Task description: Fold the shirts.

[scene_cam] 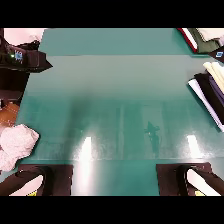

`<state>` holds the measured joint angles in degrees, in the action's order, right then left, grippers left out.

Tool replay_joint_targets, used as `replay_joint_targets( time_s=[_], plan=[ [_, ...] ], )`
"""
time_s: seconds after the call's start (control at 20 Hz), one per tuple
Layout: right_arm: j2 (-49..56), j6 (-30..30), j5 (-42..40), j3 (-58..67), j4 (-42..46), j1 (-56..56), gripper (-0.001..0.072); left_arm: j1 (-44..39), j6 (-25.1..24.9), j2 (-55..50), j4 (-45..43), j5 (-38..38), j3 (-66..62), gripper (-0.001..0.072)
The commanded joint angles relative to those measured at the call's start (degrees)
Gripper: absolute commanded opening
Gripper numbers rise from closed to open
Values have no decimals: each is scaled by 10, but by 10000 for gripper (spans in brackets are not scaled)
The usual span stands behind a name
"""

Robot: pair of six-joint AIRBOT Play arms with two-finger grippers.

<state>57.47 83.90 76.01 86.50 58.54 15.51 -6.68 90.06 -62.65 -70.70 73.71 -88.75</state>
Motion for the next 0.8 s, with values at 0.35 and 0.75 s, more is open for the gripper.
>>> replay_joint_targets(
  time_s=[0.35, 0.75],
  plan=[
    [0, -28, -15, 0, 0, 0, 17, 0, 0, 1, -116, 179, 4, 600],
    [0, -40, -25, -1, 0, 0, 17, 1, 40, 76, -370, 212, 259, 630]
  ],
)
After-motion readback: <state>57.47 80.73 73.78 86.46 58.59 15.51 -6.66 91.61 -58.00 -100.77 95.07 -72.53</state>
